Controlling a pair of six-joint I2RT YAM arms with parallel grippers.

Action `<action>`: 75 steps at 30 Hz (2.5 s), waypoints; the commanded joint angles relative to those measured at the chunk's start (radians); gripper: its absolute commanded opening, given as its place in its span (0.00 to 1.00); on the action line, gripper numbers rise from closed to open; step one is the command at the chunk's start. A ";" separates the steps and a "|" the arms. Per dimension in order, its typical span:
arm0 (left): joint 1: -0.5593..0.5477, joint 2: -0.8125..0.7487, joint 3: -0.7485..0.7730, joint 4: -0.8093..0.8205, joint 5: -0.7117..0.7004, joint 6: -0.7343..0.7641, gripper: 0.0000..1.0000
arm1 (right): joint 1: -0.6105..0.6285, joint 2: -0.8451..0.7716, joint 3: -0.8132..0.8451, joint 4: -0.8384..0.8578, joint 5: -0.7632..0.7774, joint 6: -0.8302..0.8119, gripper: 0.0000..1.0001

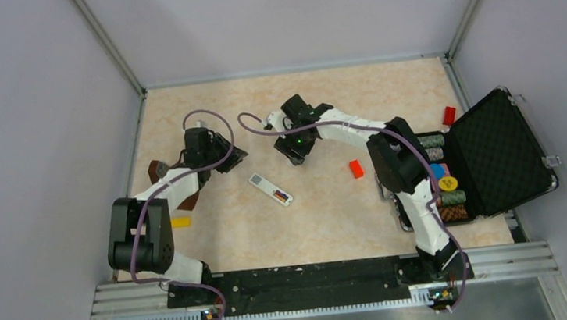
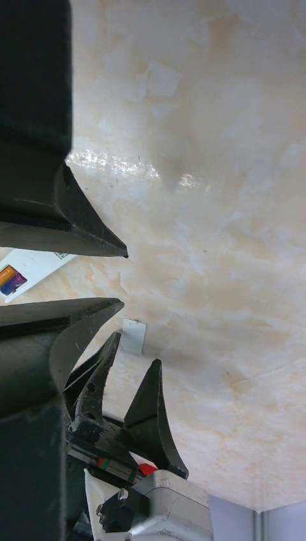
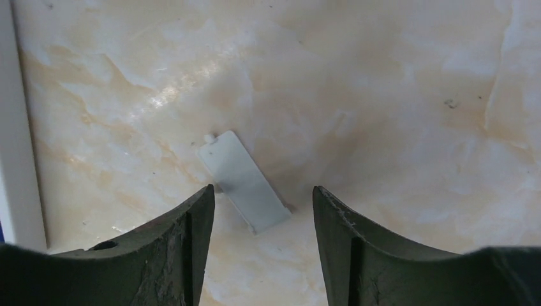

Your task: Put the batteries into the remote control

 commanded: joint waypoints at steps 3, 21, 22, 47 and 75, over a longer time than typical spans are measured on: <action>0.008 -0.101 -0.010 -0.025 -0.082 0.035 0.35 | 0.003 0.039 0.045 -0.072 -0.074 -0.074 0.55; 0.016 -0.071 -0.011 -0.026 -0.070 0.037 0.35 | 0.059 0.004 -0.012 -0.211 0.043 0.107 0.45; 0.016 -0.070 -0.012 -0.024 -0.070 0.036 0.35 | 0.058 0.010 -0.009 -0.211 0.062 0.116 0.44; 0.018 -0.076 -0.058 0.035 -0.038 0.008 0.38 | 0.084 0.075 -0.008 -0.219 0.148 0.217 0.27; 0.011 0.071 -0.088 0.274 0.228 -0.055 0.57 | 0.057 -0.125 -0.130 -0.036 0.047 0.360 0.20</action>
